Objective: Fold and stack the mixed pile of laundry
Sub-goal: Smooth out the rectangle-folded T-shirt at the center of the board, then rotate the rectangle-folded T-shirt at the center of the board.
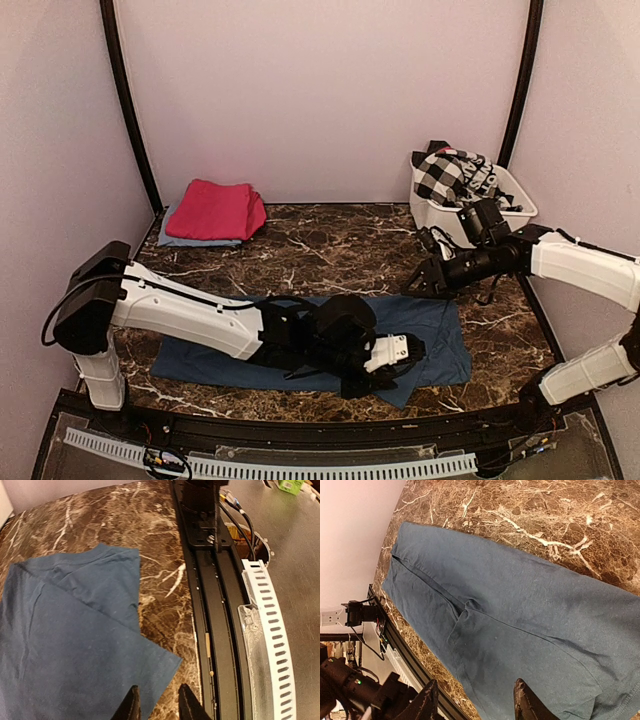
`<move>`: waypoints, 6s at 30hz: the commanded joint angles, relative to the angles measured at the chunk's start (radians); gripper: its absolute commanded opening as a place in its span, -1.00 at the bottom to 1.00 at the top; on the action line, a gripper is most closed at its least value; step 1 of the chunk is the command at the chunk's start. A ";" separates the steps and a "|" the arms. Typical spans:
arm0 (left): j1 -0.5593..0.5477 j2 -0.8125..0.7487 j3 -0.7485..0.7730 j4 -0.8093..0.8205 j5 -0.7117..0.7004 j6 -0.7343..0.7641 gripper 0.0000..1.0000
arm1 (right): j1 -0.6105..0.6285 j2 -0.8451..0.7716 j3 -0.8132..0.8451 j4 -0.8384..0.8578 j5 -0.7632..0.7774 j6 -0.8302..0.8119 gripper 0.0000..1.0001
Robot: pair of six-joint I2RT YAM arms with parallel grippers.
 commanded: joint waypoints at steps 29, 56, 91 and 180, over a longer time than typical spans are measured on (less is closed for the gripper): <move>-0.064 0.322 0.296 -0.280 0.049 0.203 -1.00 | -0.073 -0.042 -0.043 0.017 -0.058 -0.054 -0.04; 0.206 0.169 0.240 -0.056 0.181 -0.015 -1.00 | -0.081 -0.018 -0.034 0.023 -0.051 -0.040 -0.06; 0.439 -0.024 0.058 -0.233 -0.309 -0.537 -0.45 | 0.250 0.129 -0.135 0.120 0.077 0.167 -0.27; 0.265 0.078 0.255 -0.469 -0.048 -0.570 -0.80 | 0.026 1.147 1.376 -0.220 0.505 -0.367 -0.23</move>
